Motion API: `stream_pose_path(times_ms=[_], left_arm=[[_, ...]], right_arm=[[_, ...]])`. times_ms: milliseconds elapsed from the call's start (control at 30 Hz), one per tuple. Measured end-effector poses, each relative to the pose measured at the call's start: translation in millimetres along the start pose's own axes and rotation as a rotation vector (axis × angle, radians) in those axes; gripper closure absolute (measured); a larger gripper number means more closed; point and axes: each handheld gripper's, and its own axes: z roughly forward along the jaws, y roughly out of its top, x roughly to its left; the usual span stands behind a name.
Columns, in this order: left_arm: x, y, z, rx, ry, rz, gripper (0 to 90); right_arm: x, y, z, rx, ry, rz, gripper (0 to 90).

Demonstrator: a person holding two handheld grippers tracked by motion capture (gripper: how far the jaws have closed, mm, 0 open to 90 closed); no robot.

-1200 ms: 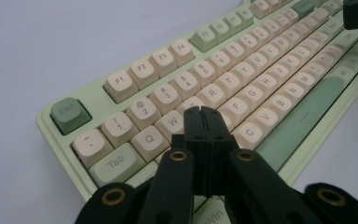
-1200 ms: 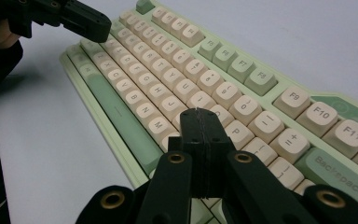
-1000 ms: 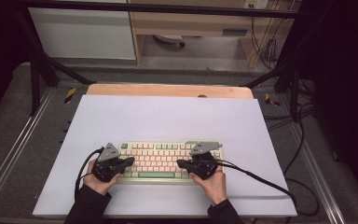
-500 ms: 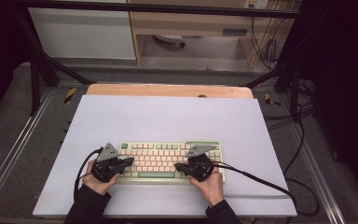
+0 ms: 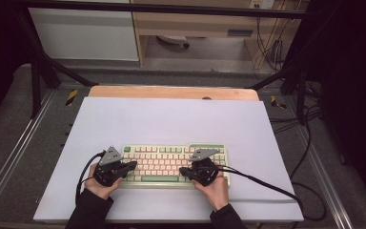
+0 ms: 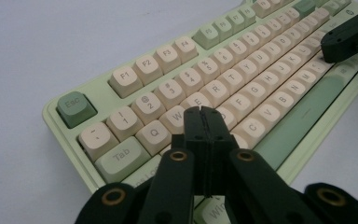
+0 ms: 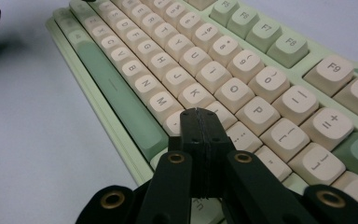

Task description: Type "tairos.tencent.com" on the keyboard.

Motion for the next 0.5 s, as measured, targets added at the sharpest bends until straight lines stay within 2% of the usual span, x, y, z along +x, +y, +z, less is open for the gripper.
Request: stream_pose_path(times_ms=[500], left_arm=[[-2.1,2.0,-1.0,-0.005,0.000,0.006,90.0]], right_arm=[[-2.5,4.9,-14.1,-0.053,-0.006,0.000,90.0]])
